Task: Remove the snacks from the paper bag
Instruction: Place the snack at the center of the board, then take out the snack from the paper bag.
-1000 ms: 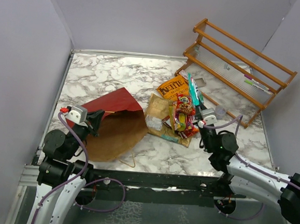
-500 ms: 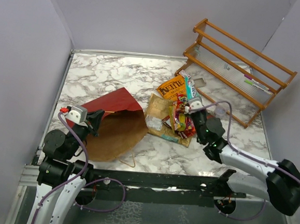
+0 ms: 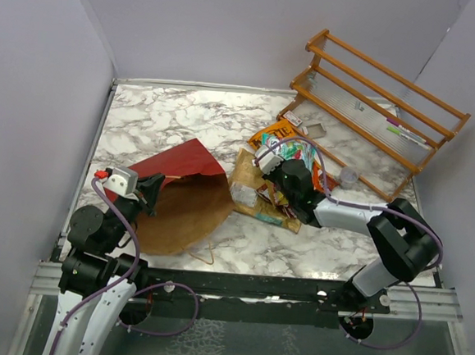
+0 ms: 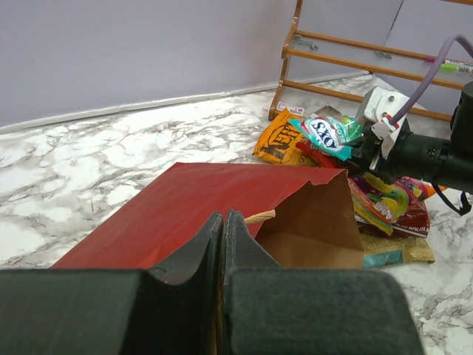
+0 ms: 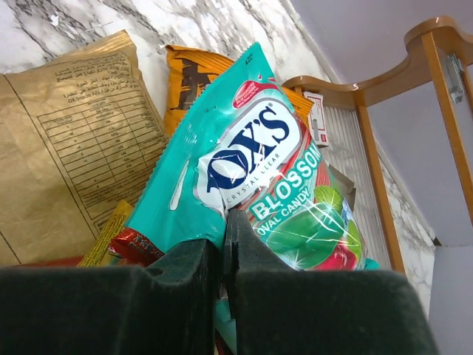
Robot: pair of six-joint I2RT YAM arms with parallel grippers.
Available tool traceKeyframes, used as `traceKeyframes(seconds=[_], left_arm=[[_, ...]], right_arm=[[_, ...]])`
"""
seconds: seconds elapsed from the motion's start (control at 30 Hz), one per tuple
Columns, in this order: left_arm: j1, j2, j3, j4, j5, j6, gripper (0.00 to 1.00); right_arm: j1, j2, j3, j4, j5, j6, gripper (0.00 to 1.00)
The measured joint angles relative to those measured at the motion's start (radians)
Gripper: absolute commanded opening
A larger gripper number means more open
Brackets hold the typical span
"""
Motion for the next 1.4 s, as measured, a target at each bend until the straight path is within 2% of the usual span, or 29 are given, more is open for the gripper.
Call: traceKeyframes(seconds=[0.2, 0.5, 0.67, 0.83, 1.13, 1.27, 1.4], left_arm=[[0.0, 0.0, 0.0, 0.0, -0.002, 0.0, 0.01], [0.0, 0.0, 0.0, 0.0, -0.002, 0.0, 0.01], [0.0, 0.0, 0.0, 0.0, -0.002, 0.0, 0.01], [0.0, 0.0, 0.0, 0.0, -0.002, 0.0, 0.01], [0.0, 0.0, 0.0, 0.0, -0.003, 0.0, 0.01], [0.0, 0.0, 0.0, 0.0, -0.003, 0.0, 0.01], [0.0, 0.0, 0.0, 0.001, -0.004, 0.0, 0.01]], right_arm=[[0.0, -0.02, -0.023, 0.001, -0.023, 0.029, 0.43], [0.0, -0.272, -0.091, -0.088, -0.15, 0.058, 0.69], [0.0, -0.413, -0.168, -0.023, -0.267, 0.084, 0.72], [0.0, -0.417, -0.22, -0.007, -0.396, 0.109, 0.73], [0.01, -0.509, -0.272, 0.04, -0.777, 0.128, 0.73], [0.109, -0.507, -0.24, 0.06, -0.903, 0.083, 0.73], [0.246, -0.438, -0.156, 0.034, -0.911, -0.028, 0.72]])
